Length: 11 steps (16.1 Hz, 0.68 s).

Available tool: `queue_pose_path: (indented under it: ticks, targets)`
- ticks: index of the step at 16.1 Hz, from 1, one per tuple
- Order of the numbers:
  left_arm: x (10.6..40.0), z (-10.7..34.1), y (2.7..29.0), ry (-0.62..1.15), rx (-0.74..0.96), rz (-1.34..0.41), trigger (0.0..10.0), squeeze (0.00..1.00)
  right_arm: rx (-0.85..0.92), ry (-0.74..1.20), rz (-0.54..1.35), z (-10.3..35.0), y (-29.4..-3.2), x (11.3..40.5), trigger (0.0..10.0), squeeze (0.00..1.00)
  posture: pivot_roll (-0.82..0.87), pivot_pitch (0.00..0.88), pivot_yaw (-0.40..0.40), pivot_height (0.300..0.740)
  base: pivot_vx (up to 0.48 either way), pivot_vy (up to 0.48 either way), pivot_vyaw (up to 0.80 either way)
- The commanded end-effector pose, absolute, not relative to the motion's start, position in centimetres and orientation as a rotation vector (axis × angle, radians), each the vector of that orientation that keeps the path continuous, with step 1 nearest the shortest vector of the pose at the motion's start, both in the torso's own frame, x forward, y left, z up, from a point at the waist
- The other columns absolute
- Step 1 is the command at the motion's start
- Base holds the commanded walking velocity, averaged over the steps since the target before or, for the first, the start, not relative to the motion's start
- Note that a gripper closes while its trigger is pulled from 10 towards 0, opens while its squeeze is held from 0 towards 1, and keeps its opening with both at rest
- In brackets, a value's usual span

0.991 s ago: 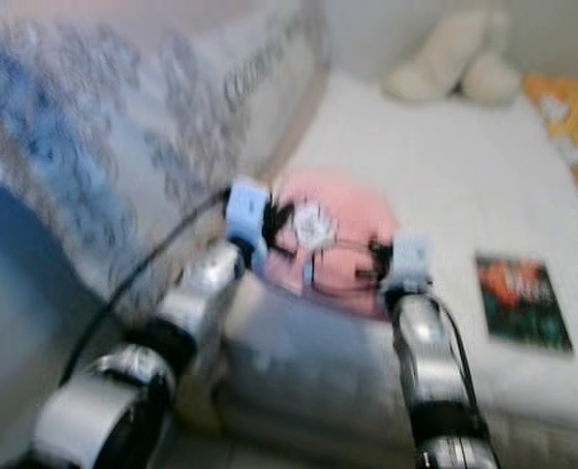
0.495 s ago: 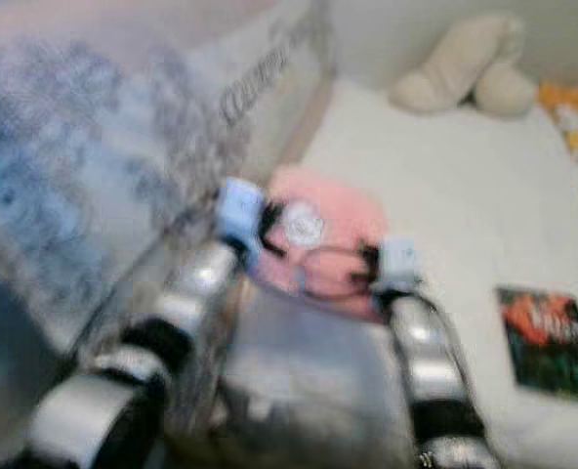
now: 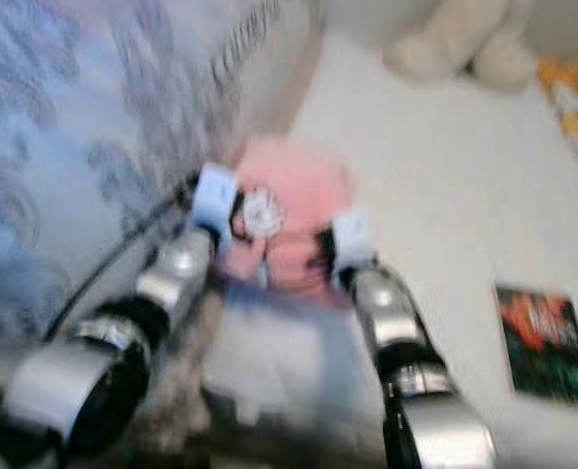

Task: Clean up the room

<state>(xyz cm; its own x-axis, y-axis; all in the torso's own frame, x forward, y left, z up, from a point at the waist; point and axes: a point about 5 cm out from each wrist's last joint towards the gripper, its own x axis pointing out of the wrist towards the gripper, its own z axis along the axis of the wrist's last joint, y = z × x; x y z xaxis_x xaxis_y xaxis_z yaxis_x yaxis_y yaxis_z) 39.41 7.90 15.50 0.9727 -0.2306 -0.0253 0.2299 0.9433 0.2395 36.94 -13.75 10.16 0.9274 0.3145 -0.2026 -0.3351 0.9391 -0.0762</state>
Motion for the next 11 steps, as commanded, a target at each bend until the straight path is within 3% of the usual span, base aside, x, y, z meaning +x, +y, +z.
queue_pose_path:
  ticks: [1, 3, 7, 8, 9, 10, 11]
  targets:
    - [39.3, 14.6, 9.3, 0.027, 0.254, -0.167, 10.0, 0.00, -0.155, 0.245, 0.349, 9.1, -13.9, 36.6, 10.0, 0.00, 0.01, 0.324, -0.132, 0.731, 0.000, 0.000, 0.00]
    - [39.2, 13.9, 11.3, 0.060, 0.216, -0.078, 10.0, 0.00, -0.191, 0.285, 0.373, 8.5, -13.3, 36.5, 10.0, 0.00, 0.03, 0.322, -0.147, 0.731, 0.000, 0.000, 0.00]
    - [39.3, 14.2, 10.7, 0.030, 0.211, -0.103, 10.0, 0.00, -0.183, 0.286, 0.349, 8.9, -13.8, 36.8, 10.0, 0.00, 0.05, 0.300, -0.161, 0.731, 0.000, 0.000, 0.00]
    - [39.5, 15.0, 11.3, 0.000, 0.267, -0.082, 10.0, 0.00, -0.143, 0.294, 0.334, 8.7, -13.8, 36.8, 10.0, 0.54, 0.04, 0.290, -0.156, 0.731, 0.000, 0.000, 0.00]
    - [39.9, 15.9, 11.8, -0.031, 0.288, -0.075, 10.0, 0.00, -0.085, 0.306, 0.319, 8.5, -13.8, 36.7, 10.0, 1.00, 0.04, 0.285, -0.154, 0.731, 0.000, 0.000, 0.00]
    - [40.3, 17.4, 12.1, -0.077, 0.275, -0.071, 10.0, 1.00, -0.068, 0.312, 0.306, 8.2, -13.9, 36.5, 10.0, 1.00, 0.05, 0.276, -0.147, 0.731, 0.000, 0.000, 0.00]
    - [40.4, 17.6, 11.9, -0.089, 0.286, -0.093, 10.0, 1.00, -0.042, 0.319, 0.291, 8.1, -14.1, 36.4, 10.0, 1.00, 0.05, 0.265, -0.143, 0.731, 0.000, 0.000, 0.00]
